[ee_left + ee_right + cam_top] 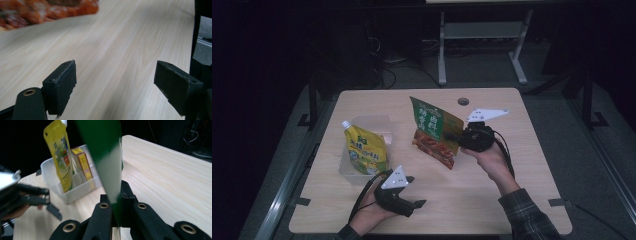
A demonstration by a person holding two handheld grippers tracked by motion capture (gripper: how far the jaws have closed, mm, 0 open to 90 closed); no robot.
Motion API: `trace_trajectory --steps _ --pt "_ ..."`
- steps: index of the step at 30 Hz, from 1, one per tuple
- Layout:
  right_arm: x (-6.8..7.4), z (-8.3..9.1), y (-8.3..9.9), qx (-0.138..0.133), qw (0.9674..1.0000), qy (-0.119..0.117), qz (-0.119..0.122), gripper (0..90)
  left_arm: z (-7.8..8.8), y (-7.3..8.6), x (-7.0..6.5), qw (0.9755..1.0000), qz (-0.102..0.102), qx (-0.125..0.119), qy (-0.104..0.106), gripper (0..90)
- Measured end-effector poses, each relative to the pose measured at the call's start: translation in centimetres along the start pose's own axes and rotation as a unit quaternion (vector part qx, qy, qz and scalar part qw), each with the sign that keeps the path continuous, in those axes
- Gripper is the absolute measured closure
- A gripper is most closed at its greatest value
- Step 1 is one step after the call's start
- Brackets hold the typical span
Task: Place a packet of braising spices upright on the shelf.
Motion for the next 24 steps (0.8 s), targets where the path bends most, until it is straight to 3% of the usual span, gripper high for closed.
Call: trace_trajectory --steps 9,24 --pt "0.0 -4.1 -2.7 -0.003 0.9998 -0.012 0.013 89.7 0.9 0.9 0.3 0.9999 -0.01 0.006 0.011 17.5" --pt "0.9 -10.4 -6.9 -0.015 0.9993 -0.03 0.017 89.8 1.3 1.3 0.6 0.9999 0.005 -0.002 0.009 17.5"
Point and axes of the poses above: each handheld gripper's, and its own axes: z roughly backward along the jaws, y roughly out of its underside, x roughly to its left, the point moved 2 cm from there along -z, roughly forward along the jaws, and after that the axes turned 9 degrees about -x, right-handed, at the moved point
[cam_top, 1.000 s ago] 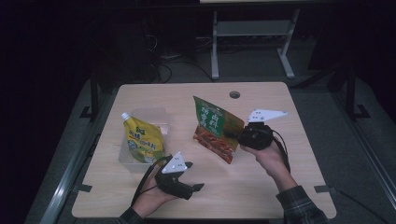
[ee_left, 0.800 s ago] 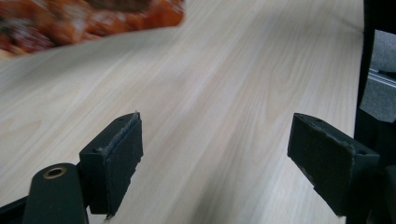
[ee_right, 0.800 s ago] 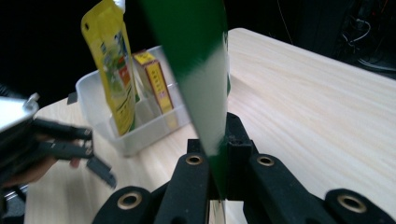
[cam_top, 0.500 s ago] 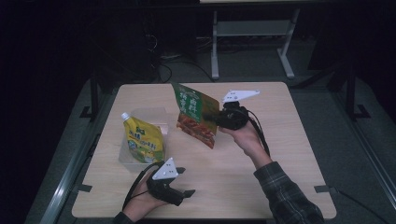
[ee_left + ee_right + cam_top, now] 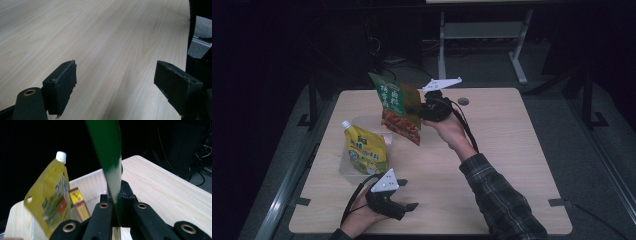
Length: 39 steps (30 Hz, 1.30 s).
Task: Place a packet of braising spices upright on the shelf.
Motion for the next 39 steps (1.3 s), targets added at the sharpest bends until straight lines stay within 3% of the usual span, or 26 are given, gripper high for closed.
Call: trace_trajectory --steps 10,20,28,39 --pt "0.8 -4.9 -0.4 -0.012 0.9999 -0.006 -0.01 89.8 -0.4 0.0 0.1 0.9999 -0.008 0.002 0.01 17.6" --pt "1.7 -8.9 0.3 -0.003 0.9999 -0.007 -0.011 89.7 -0.6 -0.1 -0.1 0.9999 -0.007 0.003 0.015 17.6" --pt "1.8 -10.3 1.1 0.008 0.9999 -0.006 -0.004 89.7 -0.7 -0.3 -0.1 0.9998 -0.003 -0.004 0.019 17.6" --pt "1.9 -11.7 3.0 0.027 0.9996 0.0 0.003 89.4 -0.8 -0.5 0.0 0.9995 -0.016 -0.004 0.028 17.6"
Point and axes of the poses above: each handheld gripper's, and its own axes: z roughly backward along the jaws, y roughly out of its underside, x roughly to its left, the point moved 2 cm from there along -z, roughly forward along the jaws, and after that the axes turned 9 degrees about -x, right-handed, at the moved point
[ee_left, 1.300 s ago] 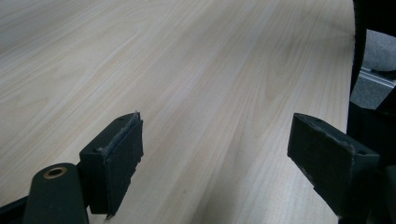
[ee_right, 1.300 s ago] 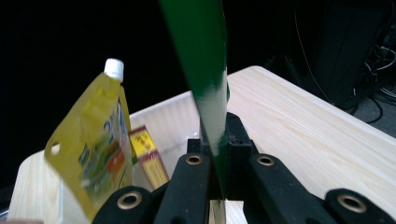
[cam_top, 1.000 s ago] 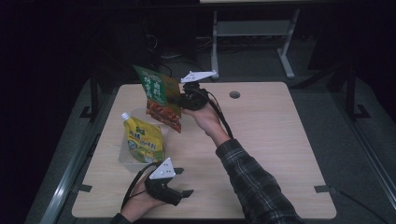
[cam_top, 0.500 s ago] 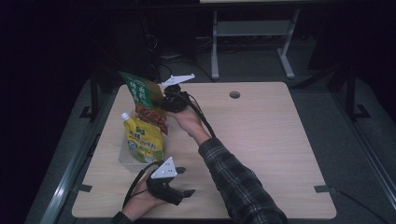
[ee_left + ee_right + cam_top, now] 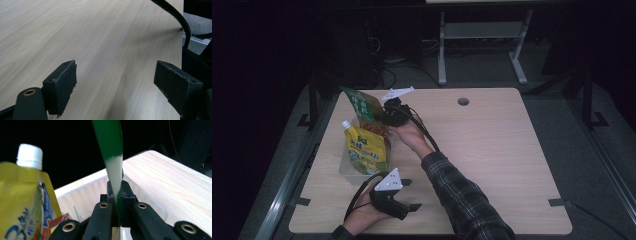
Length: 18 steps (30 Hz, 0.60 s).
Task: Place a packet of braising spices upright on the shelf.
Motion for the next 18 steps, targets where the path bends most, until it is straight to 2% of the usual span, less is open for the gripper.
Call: trace_trajectory --steps 5,7,10,18 --pt "0.3 -0.4 0.7 0.002 1.0 -0.002 -0.002 89.0 0.0 0.0 0.1 1.0 0.003 -0.002 0.0 17.6" --pt "0.3 -0.3 0.6 0.002 1.0 -0.002 0.0 86.2 0.1 0.0 0.2 1.0 0.003 -0.001 0.0 17.6" --pt "0.2 0.1 0.5 0.002 1.0 -0.002 -0.007 72.4 0.0 0.0 0.2 1.0 0.003 -0.002 0.001 17.6" --pt "-0.4 2.9 0.3 0.01 0.9999 0.011 0.005 52.4 -0.1 0.0 -0.1 0.9999 0.007 -0.003 0.007 17.6"
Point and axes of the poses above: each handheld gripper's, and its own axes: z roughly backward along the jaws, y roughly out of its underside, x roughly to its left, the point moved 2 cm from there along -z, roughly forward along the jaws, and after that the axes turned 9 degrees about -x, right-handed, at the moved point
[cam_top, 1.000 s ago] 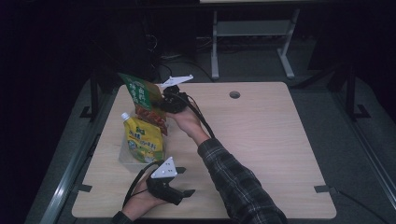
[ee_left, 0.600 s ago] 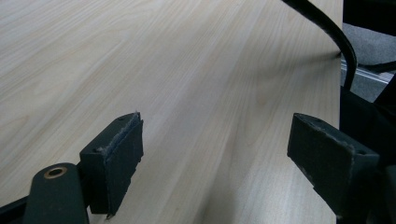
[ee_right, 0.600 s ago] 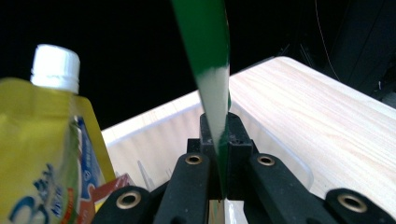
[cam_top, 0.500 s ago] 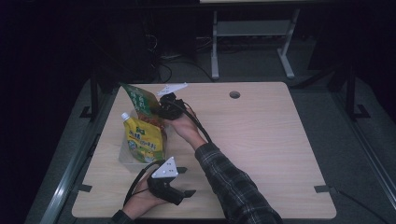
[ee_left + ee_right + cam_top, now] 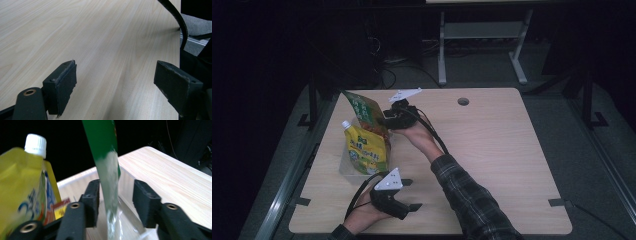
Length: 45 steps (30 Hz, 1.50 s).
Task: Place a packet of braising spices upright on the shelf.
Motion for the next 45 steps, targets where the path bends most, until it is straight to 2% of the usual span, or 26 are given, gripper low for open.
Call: trace_trajectory --steps 3,8,19,20,26,31,35,40,45 --pt "-0.3 1.8 0.4 0.008 0.9999 0.007 0.006 47.9 0.0 0.0 0.0 1.0 -0.002 0.0 0.0 17.6" --pt "-1.0 4.7 1.3 0.015 0.9995 0.024 0.014 45.2 -0.1 -0.1 -0.1 1.0 0.002 -0.002 0.001 17.6" --pt "-2.1 11.6 4.8 0.023 0.9984 0.051 0.007 39.8 -0.2 0.0 0.0 1.0 -0.004 0.007 -0.002 17.6" --pt "-2.0 12.2 5.2 0.024 0.9983 0.053 0.006 38.8 -0.2 0.1 -0.1 1.0 0.003 0.008 -0.002 17.6" --pt "-2.0 15.7 8.1 0.051 0.9969 0.057 0.018 31.6 -0.2 0.1 0.0 1.0 0.0 0.009 -0.004 17.6" --pt "-1.7 18.5 10.6 0.075 0.9951 0.063 0.009 29.4 -0.4 0.1 -0.1 0.9999 0.006 0.007 -0.005 17.6" --pt "-1.5 20.6 12.2 0.081 0.9941 0.072 0.002 27.5 -0.3 0.2 0.0 0.9999 0.001 0.014 -0.006 17.6" --pt "-1.1 22.8 14.1 0.093 0.9929 0.073 -0.006 25.1 -0.4 0.3 0.0 0.9998 0.004 0.019 -0.007 17.6" --pt "-0.6 24.4 16.2 0.102 0.9907 0.09 -0.008 22.4 -0.4 0.3 0.0 0.9997 0.001 0.021 -0.008 17.6"
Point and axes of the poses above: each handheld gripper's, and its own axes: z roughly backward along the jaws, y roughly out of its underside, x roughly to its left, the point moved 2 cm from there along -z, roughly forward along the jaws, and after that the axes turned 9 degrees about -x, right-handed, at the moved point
